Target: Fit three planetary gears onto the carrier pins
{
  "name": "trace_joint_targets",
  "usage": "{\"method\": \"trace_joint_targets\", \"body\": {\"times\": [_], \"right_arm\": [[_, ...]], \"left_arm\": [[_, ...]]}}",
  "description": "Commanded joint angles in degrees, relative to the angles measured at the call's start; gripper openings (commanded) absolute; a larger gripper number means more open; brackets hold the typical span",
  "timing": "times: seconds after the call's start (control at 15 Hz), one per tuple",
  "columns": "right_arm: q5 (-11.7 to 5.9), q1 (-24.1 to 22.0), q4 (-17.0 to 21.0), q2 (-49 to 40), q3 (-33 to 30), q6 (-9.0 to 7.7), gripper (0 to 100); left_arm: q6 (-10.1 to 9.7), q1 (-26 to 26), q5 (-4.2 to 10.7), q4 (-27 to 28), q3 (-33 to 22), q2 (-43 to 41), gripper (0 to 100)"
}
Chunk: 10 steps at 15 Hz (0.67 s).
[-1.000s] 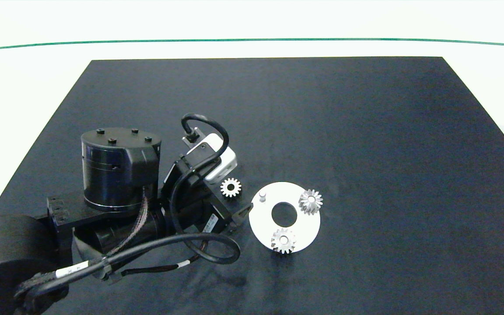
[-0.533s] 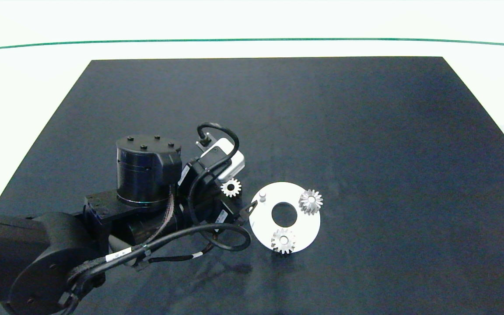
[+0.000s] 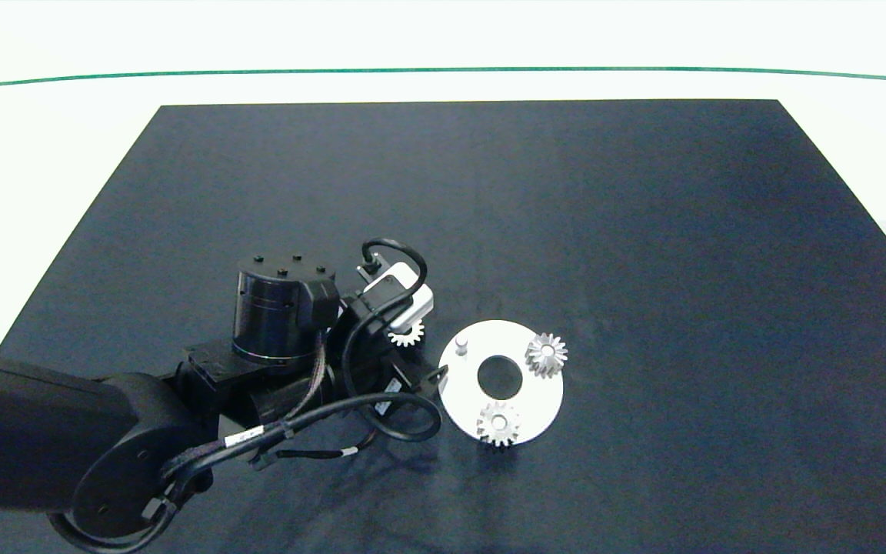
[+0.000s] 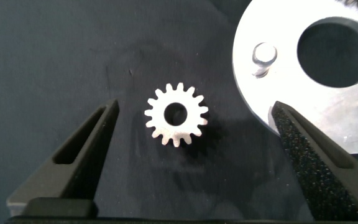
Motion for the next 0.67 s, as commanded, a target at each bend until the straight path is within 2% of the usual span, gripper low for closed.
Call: {"method": "trace_joint_targets", "body": {"times": [0.07,0.67], "right_arm": [[-0.15,0.0,0.1,0.0,0.0,-0.13,100],[-0.15,0.0,0.1,0.0,0.1,-0.13,100]], "left_arm": [[0.18,1.0,-0.61,-0.2,0.0,0.7,92],[0.35,2.5,-2.63,-0.1,-0.6,0.9,74]]}}
